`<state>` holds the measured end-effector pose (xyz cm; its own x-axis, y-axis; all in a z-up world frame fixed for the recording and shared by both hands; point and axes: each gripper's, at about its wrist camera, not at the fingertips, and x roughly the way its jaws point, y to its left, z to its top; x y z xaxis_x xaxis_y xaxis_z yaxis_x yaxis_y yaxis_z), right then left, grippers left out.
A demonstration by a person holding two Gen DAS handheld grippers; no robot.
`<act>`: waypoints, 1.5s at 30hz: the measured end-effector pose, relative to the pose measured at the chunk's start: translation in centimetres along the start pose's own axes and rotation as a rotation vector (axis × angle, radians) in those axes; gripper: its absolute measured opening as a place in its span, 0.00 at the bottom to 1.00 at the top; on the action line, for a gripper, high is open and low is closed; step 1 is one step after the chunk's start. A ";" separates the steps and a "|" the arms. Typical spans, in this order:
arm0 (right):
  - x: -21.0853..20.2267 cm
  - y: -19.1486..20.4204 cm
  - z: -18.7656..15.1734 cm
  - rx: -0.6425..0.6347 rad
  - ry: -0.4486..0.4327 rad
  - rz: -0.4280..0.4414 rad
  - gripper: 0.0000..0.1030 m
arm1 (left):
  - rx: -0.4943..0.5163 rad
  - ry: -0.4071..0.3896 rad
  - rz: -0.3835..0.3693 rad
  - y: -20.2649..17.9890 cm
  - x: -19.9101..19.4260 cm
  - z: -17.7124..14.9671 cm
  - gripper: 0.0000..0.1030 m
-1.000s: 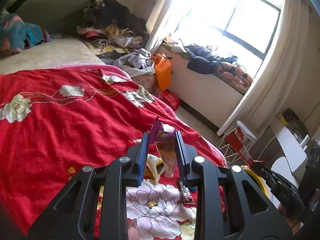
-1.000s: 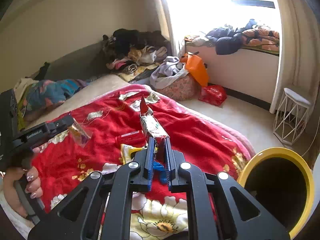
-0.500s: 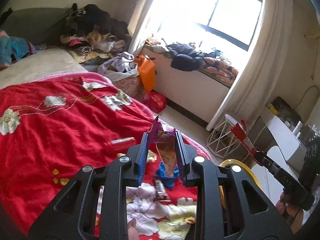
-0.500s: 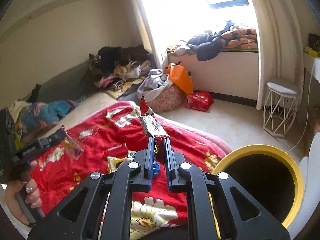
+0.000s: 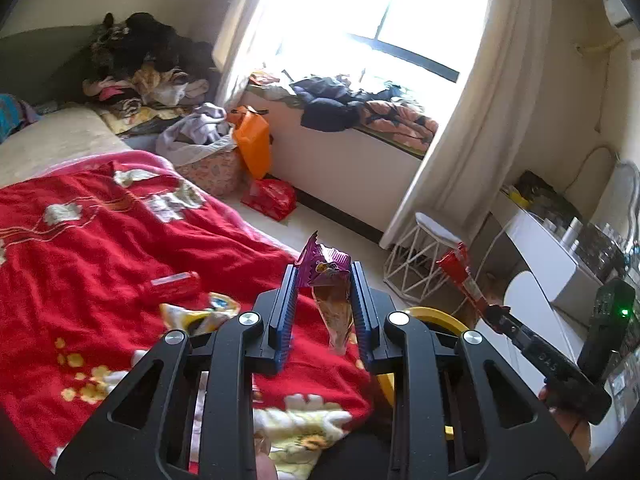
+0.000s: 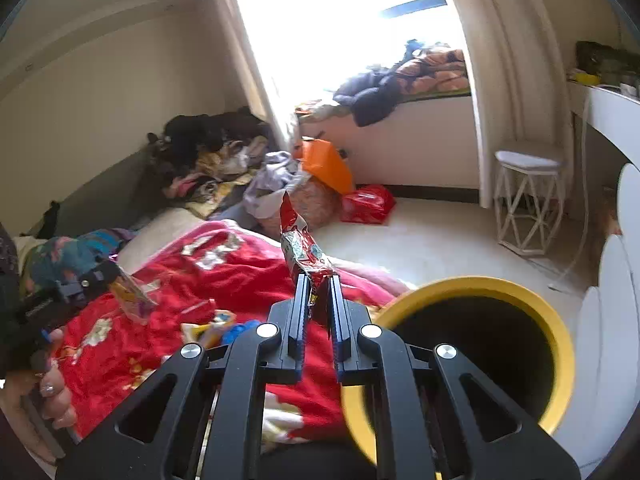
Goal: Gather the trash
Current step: 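Carry both wrappers over the yellow-rimmed bin with both tools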
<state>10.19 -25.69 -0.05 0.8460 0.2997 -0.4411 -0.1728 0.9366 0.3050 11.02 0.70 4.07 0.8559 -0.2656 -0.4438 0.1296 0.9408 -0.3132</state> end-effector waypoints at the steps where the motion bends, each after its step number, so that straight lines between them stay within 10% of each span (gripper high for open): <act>1: -0.2 -0.5 -0.1 0.005 -0.002 -0.014 0.10 | 0.004 0.005 -0.009 -0.5 0.3 -0.1 0.20; 45: 1.9 -12.2 -4.3 0.165 0.113 -0.266 0.10 | 0.229 0.193 -0.188 -12.7 8.2 -7.3 0.20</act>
<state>11.73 -35.79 -8.24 0.7878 0.0753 -0.6113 0.1384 0.9455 0.2949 12.81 -14.93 -1.72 0.6985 -0.4529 -0.5540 0.4035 0.8887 -0.2178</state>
